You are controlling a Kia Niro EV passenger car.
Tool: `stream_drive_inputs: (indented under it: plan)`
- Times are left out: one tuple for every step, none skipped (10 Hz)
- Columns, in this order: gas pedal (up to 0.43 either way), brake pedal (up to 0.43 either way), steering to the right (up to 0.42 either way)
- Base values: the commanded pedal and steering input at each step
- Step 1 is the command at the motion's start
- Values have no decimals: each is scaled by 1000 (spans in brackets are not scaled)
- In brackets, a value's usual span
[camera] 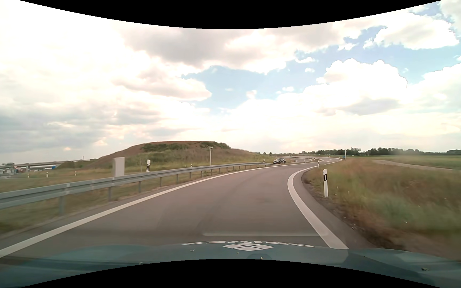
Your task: Follow the waypoints while adhering to traffic rules and regulations
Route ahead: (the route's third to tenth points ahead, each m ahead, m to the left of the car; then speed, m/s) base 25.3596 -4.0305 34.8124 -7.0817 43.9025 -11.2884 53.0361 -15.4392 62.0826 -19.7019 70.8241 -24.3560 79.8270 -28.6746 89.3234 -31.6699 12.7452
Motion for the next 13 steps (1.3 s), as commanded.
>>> stream_drive_inputs:
  plan:
    - [220, 0, 61]
    - [220, 0, 61]
    - [220, 0, 61]
    - [220, 0, 61]
    - [220, 0, 61]
    - [220, 0, 61]
    - [220, 0, 61]
    - [220, 0, 61]
    - [220, 0, 61]
    - [220, 0, 61]
    - [220, 0, 61]
    - [220, 0, 61]
    - [220, 0, 62]
